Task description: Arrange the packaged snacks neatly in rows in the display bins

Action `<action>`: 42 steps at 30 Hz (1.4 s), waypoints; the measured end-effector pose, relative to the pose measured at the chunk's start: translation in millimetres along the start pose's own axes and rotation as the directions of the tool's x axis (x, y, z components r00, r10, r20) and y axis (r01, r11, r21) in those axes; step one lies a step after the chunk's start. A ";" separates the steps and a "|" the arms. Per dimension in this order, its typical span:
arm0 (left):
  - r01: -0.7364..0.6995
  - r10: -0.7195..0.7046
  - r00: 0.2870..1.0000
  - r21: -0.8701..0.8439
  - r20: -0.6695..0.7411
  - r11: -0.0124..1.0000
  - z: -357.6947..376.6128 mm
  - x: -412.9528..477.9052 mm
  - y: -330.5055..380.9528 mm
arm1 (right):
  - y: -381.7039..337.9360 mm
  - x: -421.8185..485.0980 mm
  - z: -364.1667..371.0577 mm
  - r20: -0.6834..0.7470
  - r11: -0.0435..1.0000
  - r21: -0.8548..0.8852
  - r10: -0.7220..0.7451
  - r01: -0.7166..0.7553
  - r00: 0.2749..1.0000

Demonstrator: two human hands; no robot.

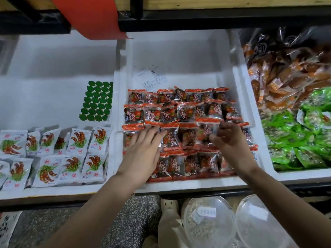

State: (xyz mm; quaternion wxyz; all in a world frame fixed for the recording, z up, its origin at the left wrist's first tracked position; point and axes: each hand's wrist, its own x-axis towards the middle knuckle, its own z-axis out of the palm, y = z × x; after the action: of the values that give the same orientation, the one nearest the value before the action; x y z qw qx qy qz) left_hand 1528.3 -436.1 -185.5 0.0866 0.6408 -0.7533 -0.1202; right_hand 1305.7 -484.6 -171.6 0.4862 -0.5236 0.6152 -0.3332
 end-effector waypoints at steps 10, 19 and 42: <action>-0.060 0.056 0.997 0.057 0.056 0.997 0.9 94.2 -9.0 | -29.8 137.0 -3.9 -0.022 0.997 -0.068 -0.049 0.048 0.999; -0.129 0.121 0.981 0.048 0.154 0.990 11.3 140.2 -15.4 | -25.4 216.1 8.6 0.120 0.907 -0.418 0.011 0.041 0.993; -0.174 0.164 0.975 0.052 0.152 0.983 19.6 144.9 -10.1 | -10.5 217.2 13.8 0.228 0.674 -0.690 -0.142 0.263 0.963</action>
State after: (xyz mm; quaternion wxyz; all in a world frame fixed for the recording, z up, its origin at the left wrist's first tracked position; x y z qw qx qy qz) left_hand 1508.5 -579.1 -210.6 0.0198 0.5662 -0.8129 -0.1348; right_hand 1326.7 -695.9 -220.3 0.2509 -0.7603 0.5940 -0.0781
